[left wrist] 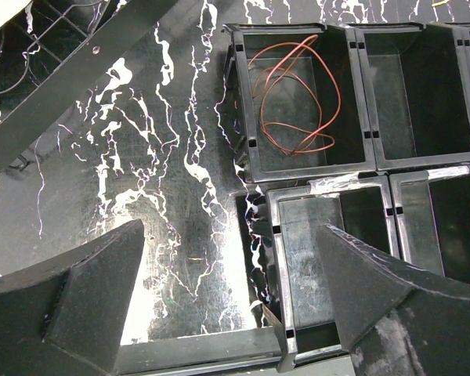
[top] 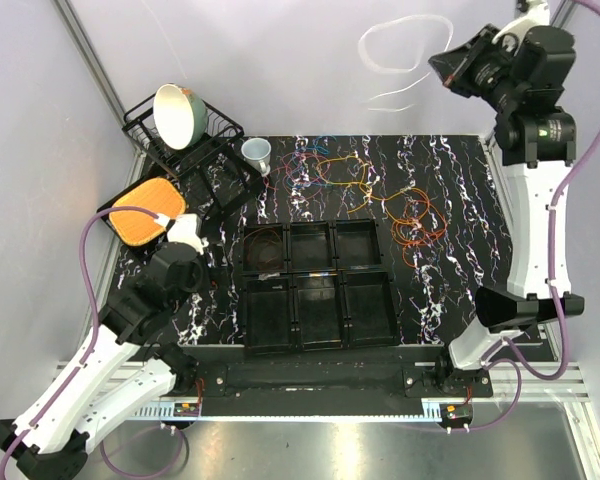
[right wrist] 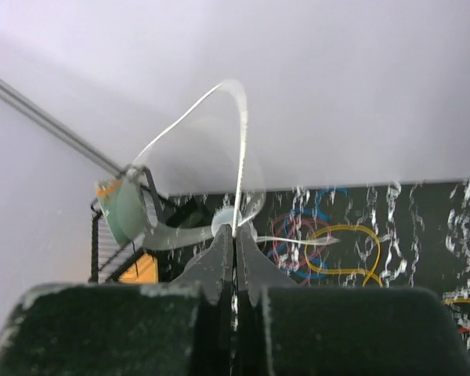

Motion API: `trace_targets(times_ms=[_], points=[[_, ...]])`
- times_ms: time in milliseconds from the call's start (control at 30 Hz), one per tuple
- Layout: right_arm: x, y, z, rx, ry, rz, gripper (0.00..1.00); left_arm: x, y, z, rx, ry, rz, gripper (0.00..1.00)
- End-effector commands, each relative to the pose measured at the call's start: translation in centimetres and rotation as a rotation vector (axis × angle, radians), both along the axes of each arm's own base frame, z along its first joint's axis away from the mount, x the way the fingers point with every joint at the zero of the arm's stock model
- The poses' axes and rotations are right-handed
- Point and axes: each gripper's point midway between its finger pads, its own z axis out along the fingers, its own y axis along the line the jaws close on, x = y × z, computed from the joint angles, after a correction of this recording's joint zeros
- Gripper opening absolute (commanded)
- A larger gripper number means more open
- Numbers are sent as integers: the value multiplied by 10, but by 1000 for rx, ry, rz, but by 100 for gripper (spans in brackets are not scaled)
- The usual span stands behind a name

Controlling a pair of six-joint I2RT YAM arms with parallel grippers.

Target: Untangle the cables

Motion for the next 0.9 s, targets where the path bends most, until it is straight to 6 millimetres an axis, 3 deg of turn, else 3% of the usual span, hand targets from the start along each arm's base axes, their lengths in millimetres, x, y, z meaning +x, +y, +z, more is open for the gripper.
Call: trace_targets(times_ms=[0, 133, 233, 467, 867], points=[[32, 16, -88, 17, 233, 89, 0, 4, -1, 12, -25, -37, 4, 93], [18, 25, -84, 27, 229, 147, 0, -2, -5, 23, -65, -27, -4, 93], [8, 30, -79, 43, 228, 181, 0, 2, -8, 9, -68, -32, -6, 93], [-17, 55, -67, 72, 222, 288, 0, 4, -15, 0, -36, 43, -29, 91], [-51, 71, -51, 85, 198, 359, 0, 3, -12, 3, -39, 29, -19, 91]])
